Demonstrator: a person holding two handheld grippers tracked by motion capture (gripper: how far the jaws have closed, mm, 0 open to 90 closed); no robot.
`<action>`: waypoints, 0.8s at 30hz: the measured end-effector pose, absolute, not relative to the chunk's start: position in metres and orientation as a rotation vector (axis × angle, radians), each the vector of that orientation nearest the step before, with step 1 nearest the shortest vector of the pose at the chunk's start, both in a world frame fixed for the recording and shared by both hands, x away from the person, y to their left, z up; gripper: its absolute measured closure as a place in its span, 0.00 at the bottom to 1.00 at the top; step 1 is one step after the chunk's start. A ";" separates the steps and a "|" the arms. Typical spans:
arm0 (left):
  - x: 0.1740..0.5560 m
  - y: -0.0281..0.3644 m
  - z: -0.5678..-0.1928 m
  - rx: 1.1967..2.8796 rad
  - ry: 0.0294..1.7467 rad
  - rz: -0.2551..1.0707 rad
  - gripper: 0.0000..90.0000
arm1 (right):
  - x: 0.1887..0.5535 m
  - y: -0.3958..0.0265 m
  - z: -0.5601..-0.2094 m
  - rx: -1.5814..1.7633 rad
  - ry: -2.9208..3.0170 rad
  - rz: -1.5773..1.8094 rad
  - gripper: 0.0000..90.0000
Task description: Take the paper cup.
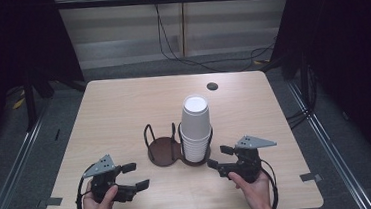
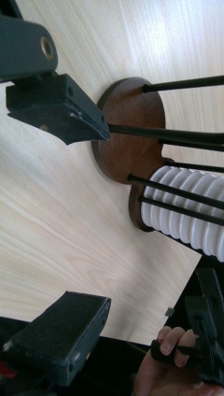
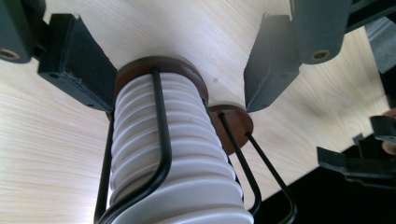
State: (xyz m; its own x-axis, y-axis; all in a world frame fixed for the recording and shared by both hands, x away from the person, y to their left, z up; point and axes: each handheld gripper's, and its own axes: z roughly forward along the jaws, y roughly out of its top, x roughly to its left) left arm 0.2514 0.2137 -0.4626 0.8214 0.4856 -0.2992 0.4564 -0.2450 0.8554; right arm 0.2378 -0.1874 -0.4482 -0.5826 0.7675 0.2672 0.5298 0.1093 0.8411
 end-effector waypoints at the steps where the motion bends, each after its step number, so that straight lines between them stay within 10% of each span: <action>1: 0.251 0.214 -0.463 1.877 0.710 0.029 0.18 | 0.238 -0.188 -0.447 1.291 2.153 1.469 0.29; 24: 0.254 0.211 -0.464 1.893 0.707 0.030 0.18 | 0.244 -0.197 -0.414 1.207 2.193 1.501 0.23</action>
